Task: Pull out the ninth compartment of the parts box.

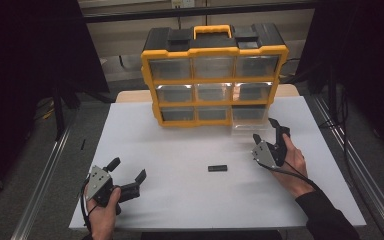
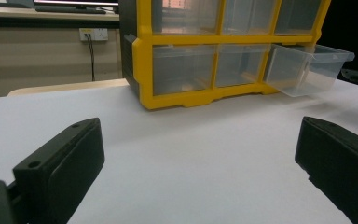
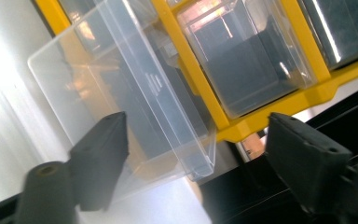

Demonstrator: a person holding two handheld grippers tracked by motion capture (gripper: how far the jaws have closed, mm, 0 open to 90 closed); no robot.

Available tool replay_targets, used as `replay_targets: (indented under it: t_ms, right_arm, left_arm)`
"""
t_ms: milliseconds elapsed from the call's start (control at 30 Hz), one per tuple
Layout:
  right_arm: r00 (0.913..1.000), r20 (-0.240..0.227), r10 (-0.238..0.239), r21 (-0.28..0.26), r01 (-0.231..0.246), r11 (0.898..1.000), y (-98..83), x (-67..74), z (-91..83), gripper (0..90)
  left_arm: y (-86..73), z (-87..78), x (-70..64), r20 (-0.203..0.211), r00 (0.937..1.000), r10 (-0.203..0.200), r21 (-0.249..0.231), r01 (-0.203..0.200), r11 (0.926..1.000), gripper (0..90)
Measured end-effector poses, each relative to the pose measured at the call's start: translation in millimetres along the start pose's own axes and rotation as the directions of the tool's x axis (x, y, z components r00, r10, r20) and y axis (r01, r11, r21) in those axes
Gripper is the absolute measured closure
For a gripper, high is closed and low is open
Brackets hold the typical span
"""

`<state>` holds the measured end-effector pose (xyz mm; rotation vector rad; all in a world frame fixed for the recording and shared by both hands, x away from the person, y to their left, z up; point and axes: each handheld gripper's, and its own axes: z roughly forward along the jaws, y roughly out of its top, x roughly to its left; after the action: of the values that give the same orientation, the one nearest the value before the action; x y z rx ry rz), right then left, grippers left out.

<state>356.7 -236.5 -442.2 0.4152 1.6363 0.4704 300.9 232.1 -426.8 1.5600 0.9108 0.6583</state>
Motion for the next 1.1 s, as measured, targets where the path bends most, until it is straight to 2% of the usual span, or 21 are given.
replay_targets:
  t_ms: [67,167,267,367,400,467,533,633,667,700,767,933,967,1100]
  right_arm:
    - [0.9997,-0.007,0.023,0.005,-0.023,1.000,0.6,-0.3,-1.3,18.2]
    - [0.9946,-0.036,0.098,0.026,-0.097,0.995,0.8,-1.7,-1.8,14.1]
    - [0.9789,-0.075,0.190,0.057,-0.186,0.981,-0.5,-4.4,-1.8,13.1]
    - [0.9617,-0.099,0.256,0.082,-0.248,0.965,-3.1,-6.6,-1.3,12.8]
    - [0.9544,-0.107,0.279,0.088,-0.270,0.959,-4.2,-8.0,-1.2,12.5]
    - [0.9326,-0.123,0.339,0.097,-0.329,0.939,-6.3,-11.1,-0.8,12.1]
    - [0.8969,-0.151,0.416,0.102,-0.404,0.909,-8.3,-14.0,-0.9,10.4]
    - [0.8361,-0.193,0.514,0.123,-0.499,0.858,-10.6,-17.0,-1.8,9.6]
    - [0.8217,-0.204,0.532,0.127,-0.517,0.847,-11.4,-17.9,-2.2,9.1]
    - [0.8027,-0.214,0.557,0.129,-0.542,0.831,-11.4,-18.4,-3.0,9.0]
    - [0.7704,-0.234,0.593,0.111,-0.585,0.803,-11.0,-20.2,-5.6,9.1]
    - [0.6843,-0.262,0.680,0.100,-0.682,0.724,-12.5,-21.6,-11.1,7.0]
    - [0.6723,-0.262,0.692,0.100,-0.695,0.712,-13.7,-21.4,-11.6,6.8]
    - [0.6109,-0.265,0.746,0.114,-0.748,0.653,-17.9,-21.5,-14.4,3.8]
  left_arm:
    - [0.0,0.1,-0.3,0.000,1.0000,0.000,-0.002,0.000,1.0000,1.5]
    - [0.0,0.0,-0.2,-0.001,1.0000,0.000,-0.002,0.000,1.0000,1.5]
    - [-0.1,0.1,-0.2,0.001,1.0000,-0.002,-0.001,0.002,1.0000,1.5]
    - [-0.1,0.2,-0.5,0.000,1.0000,-0.003,-0.003,0.003,1.0000,1.5]
    - [-0.1,0.1,-0.4,0.000,1.0000,-0.001,-0.002,0.001,1.0000,1.5]
    - [-0.1,-0.4,0.0,-0.003,1.0000,0.001,-0.001,-0.001,1.0000,1.5]
    - [0.0,-0.7,0.4,-0.016,0.9998,0.007,0.000,-0.007,1.0000,1.5]
    - [-0.1,-1.0,0.8,-0.021,0.9998,0.004,0.005,-0.004,1.0000,1.5]
    - [0.1,-1.1,0.8,-0.026,0.9996,0.008,0.003,-0.008,1.0000,1.5]
    - [0.1,-1.1,0.6,-0.028,0.9996,0.007,0.001,-0.007,1.0000,1.5]
    - [0.1,-1.1,0.5,-0.029,0.9996,0.004,0.000,-0.004,1.0000,1.5]
    - [-0.1,-1.0,0.1,-0.035,0.9994,0.006,0.005,-0.006,1.0000,1.8]
    - [-0.1,-1.0,0.0,-0.036,0.9993,0.006,0.005,-0.006,1.0000,1.7]
    - [0.0,-1.0,0.1,-0.042,0.9991,0.005,0.006,-0.004,1.0000,1.8]
